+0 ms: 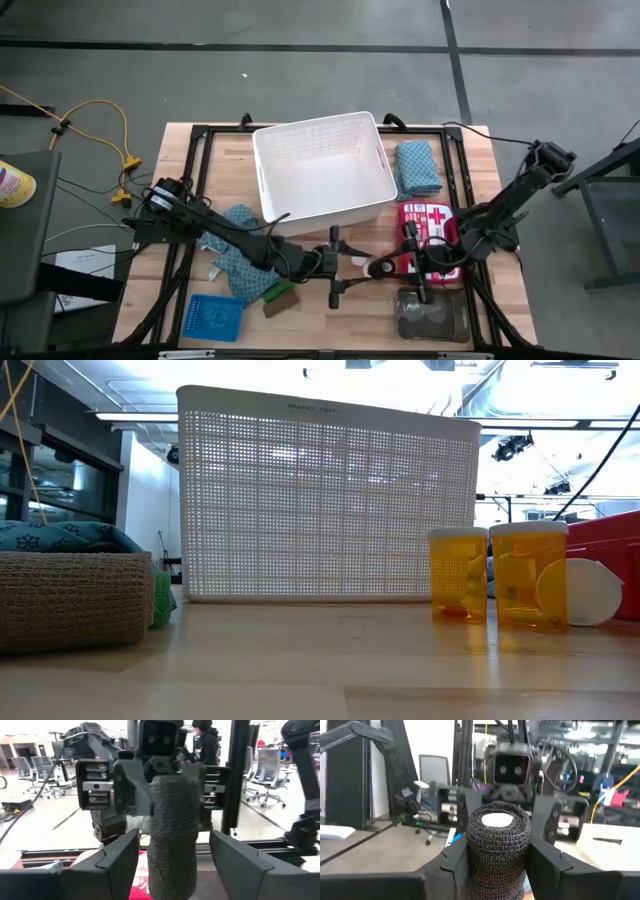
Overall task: Pick & place medical supplies in basket/bin
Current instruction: Put the black bandage into the black bin
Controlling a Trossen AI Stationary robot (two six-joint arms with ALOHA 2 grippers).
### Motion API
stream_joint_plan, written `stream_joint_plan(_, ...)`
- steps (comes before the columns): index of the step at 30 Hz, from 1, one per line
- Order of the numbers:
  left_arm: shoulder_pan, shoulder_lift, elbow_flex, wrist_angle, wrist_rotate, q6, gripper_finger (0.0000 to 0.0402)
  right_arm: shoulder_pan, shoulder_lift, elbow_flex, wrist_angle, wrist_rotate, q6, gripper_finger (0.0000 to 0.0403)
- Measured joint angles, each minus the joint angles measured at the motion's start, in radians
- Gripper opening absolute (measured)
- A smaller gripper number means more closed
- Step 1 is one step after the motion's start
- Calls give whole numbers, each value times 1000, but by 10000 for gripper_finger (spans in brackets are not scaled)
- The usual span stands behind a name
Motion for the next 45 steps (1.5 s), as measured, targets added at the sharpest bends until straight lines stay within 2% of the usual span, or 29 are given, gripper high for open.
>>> stream_joint_plan(11, -72, 0, 0, -4, -7, -5, 234, 120, -16, 0, -92, -14, 208, 145)
stream_joint_plan(20, -86, 0, 0, -149, -10, -158, 234, 177, -51, 0, -303, -48, 466, 145)
stream_joint_plan(25, -85, 0, 0, -194, -10, -229, 234, 198, -57, 0, -435, -107, 633, 145)
stream_joint_plan(33, -84, 0, 0, -203, -10, -236, 234, 199, -57, 0, -660, -289, 924, 145)
stream_joint_plan(45, -81, 0, 0, -203, -10, -236, 234, 197, -56, 0, -853, -437, 1173, 145)
